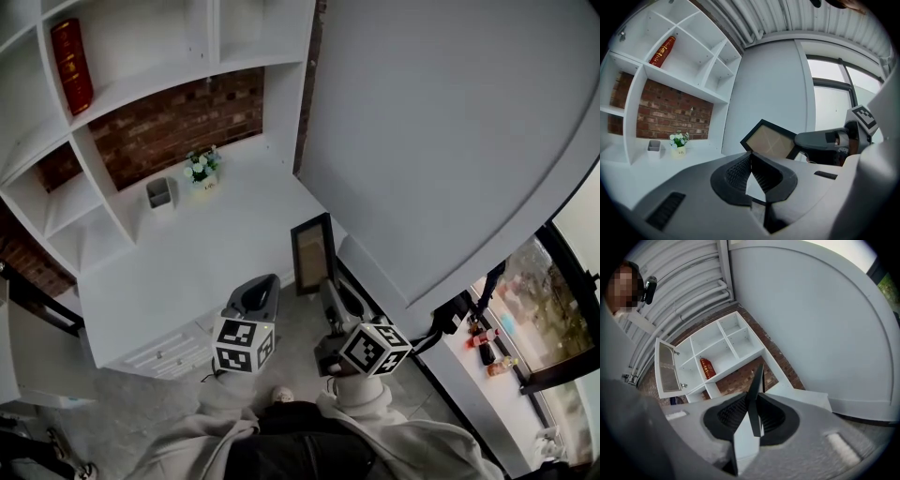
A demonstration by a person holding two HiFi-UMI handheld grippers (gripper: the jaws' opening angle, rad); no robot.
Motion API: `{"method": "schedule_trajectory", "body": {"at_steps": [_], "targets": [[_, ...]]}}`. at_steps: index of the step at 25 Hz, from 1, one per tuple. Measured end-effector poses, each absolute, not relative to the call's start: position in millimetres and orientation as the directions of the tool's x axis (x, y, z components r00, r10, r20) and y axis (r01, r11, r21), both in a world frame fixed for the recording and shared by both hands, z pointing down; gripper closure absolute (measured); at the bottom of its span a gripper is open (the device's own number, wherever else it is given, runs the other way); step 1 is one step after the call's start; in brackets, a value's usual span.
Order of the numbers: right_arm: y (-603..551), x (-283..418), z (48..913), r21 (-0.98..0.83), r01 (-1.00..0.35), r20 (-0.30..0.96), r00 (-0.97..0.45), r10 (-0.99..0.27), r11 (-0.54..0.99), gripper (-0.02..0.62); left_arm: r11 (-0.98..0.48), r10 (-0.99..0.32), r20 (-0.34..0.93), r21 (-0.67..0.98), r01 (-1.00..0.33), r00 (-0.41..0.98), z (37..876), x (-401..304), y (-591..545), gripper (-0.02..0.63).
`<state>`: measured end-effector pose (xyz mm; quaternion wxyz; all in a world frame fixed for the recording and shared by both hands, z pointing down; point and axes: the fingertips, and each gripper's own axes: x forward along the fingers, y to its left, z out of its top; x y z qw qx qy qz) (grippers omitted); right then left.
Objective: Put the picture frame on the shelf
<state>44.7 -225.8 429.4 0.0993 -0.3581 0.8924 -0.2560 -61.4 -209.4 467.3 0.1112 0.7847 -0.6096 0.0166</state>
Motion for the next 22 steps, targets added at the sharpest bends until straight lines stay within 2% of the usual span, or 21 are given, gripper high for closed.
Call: {"method": "schedule_trajectory", "body": {"at_steps": [12, 22], "targets": [[-262.6, 39.4, 429.0, -0.566, -0.509, -0.033, -0.772, -0.634, 0.649, 0.526, -0.161, -0.966, 0.174, 0.179, -0.971, 0.192, 482.9, -63.6, -236.5, 0.603], [-275.3, 44.0, 440.2, -0.596, -0.505, -0.017, -0.769, -0.639, 0.624, 0.526, -0.183, -0.958, 0.188, 0.177, -0.967, 0.216, 489.1, -56.1, -255.9, 0.603]]}}
